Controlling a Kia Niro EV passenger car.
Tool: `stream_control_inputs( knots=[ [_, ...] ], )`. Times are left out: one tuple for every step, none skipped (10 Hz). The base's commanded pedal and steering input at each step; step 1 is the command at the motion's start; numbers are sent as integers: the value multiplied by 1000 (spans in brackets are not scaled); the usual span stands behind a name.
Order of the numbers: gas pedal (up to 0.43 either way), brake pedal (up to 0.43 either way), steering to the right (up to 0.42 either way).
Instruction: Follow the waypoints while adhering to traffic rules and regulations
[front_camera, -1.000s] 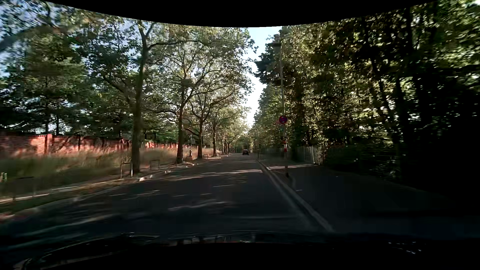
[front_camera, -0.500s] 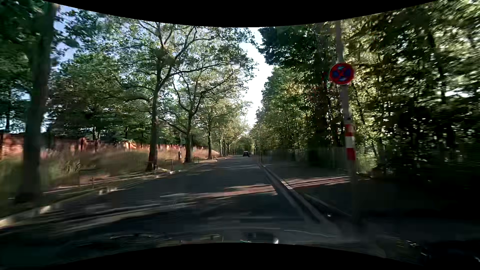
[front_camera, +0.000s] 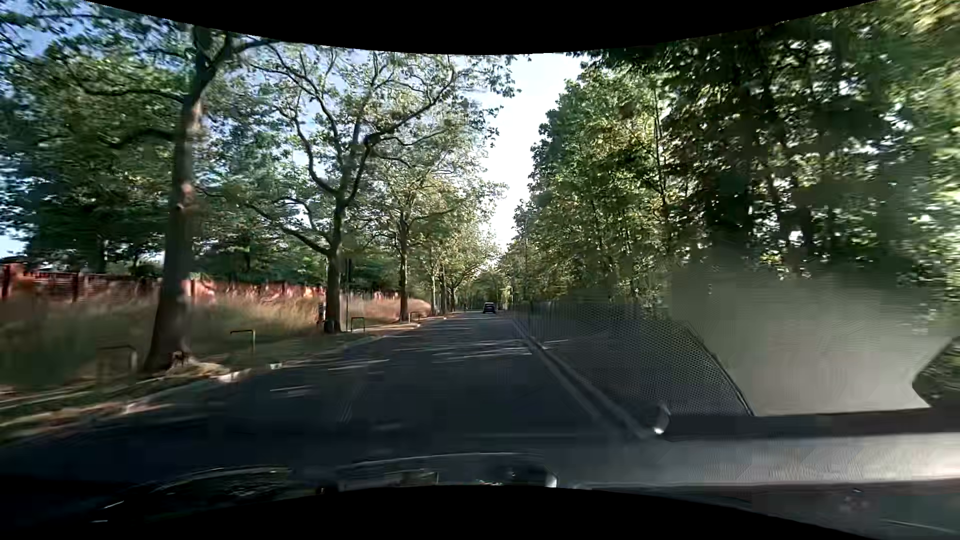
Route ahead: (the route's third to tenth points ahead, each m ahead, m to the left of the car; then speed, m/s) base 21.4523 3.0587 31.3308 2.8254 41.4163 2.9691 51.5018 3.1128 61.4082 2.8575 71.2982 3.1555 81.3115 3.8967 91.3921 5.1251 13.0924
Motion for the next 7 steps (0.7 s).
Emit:
stream_control_inputs(
  knots=[
    [118, 0, 0],
    [118, 0, 0],
    [118, 0, 0],
    [118, 0, 0],
    [118, 0, 0],
    [118, 0, 0],
    [118, 0, 0]
  ],
)
